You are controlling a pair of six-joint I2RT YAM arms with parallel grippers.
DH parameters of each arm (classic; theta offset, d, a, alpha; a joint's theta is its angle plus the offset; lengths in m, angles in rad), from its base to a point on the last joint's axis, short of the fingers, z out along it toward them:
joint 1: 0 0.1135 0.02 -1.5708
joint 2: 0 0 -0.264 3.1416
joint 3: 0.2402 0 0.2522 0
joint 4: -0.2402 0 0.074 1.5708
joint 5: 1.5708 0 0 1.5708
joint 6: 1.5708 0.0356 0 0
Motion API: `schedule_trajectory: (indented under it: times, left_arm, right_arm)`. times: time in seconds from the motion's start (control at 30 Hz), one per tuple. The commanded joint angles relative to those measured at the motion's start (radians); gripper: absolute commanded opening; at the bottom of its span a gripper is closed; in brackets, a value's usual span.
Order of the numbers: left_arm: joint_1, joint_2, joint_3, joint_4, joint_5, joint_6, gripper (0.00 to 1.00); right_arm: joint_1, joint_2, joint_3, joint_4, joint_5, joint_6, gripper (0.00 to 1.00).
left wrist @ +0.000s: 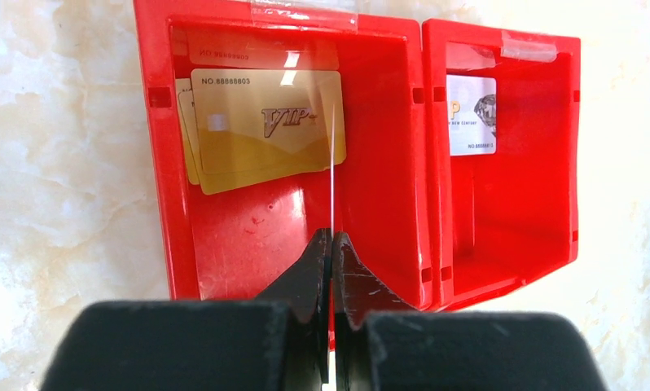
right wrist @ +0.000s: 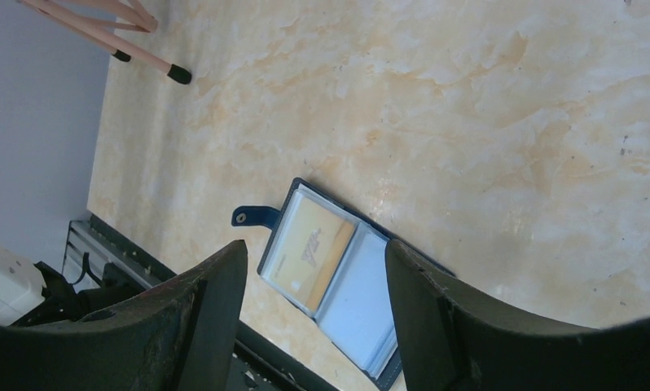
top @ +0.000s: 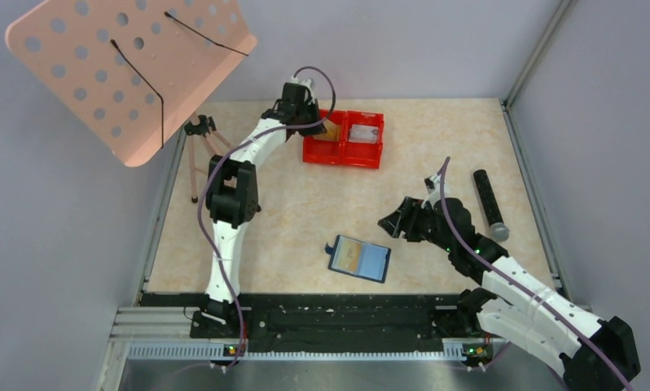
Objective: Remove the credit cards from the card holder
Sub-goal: Place the credit card in the storage box.
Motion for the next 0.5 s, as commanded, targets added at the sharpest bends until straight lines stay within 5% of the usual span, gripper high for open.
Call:
schedule_trajectory:
  times: [0.0,0.47]
  left_arm:
    - [0.012,0.014,0.042,0.072,0.022,-0.014,0.0]
    - [0.031,0.085,0.09,0.094,0.034,-0.013,0.0]
  right_arm:
    - [0.004,0.004,0.038,0.041,0.009,0.006,0.63]
    - [0.004,0.032,0.039,0.059,0.008,0.007,0.63]
